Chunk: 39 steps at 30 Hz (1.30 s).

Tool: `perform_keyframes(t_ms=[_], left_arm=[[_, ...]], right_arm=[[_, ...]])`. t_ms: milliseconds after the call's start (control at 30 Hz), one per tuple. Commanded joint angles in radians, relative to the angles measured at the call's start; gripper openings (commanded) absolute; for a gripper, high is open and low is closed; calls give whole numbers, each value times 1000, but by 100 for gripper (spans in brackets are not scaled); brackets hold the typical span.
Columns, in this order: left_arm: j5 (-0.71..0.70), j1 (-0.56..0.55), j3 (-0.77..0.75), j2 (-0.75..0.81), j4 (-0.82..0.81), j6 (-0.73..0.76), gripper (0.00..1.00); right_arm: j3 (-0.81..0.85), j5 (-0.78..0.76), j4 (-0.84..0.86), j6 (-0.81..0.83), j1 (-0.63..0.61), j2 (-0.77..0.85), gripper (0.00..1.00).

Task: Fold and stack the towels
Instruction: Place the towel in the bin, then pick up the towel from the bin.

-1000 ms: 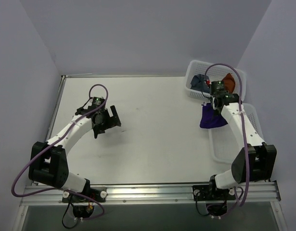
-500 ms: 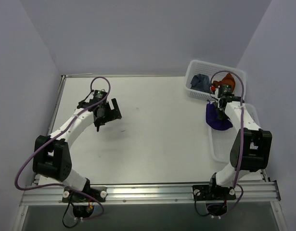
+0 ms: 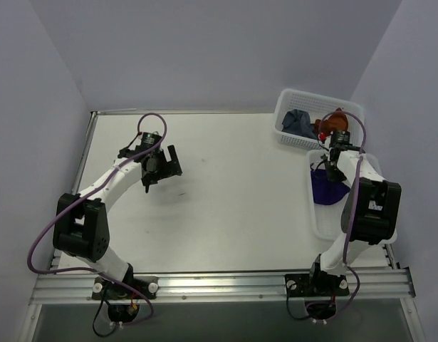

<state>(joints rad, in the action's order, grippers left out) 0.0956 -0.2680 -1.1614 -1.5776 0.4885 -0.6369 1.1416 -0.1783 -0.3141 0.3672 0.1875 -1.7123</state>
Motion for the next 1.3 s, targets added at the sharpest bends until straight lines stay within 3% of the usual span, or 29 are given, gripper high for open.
perform_keyframes(t_ms=[0,33,133,200,300,367,533,867,1067,1167,1267], left_arm=[[12,-2,-35,14,-19,16,94],[10,-2,-34,16,-21,17,94],[7,-2,-32,27,-22,19,94],[0,-2,-31,37,-21,22,94],[-11,-2,-34,51,-18,23,94],[-17,-2,-38,59,-16,25,94],[-28,-2,-53,77,-18,29,94],[-89,4,-95,90,1,46,94],[-117,10,-98,48,-5,51,94],[-99,12,-103,24,-13,52,94],[-96,13,-107,-2,-19,52,94]], right_arm=[[20,-70,23,-22,18,-3,25],[23,-110,24,-30,21,-4,44],[38,-220,43,-65,21,2,75],[59,-247,44,-99,21,38,84],[104,-227,43,-151,-3,104,87],[122,-166,66,-172,-38,183,100],[217,97,174,-279,-66,203,100],[679,5,115,-340,-161,-251,100],[888,40,76,-312,-169,-490,96],[1001,40,29,-289,-172,-607,92],[1076,39,1,-278,-172,-691,81]])
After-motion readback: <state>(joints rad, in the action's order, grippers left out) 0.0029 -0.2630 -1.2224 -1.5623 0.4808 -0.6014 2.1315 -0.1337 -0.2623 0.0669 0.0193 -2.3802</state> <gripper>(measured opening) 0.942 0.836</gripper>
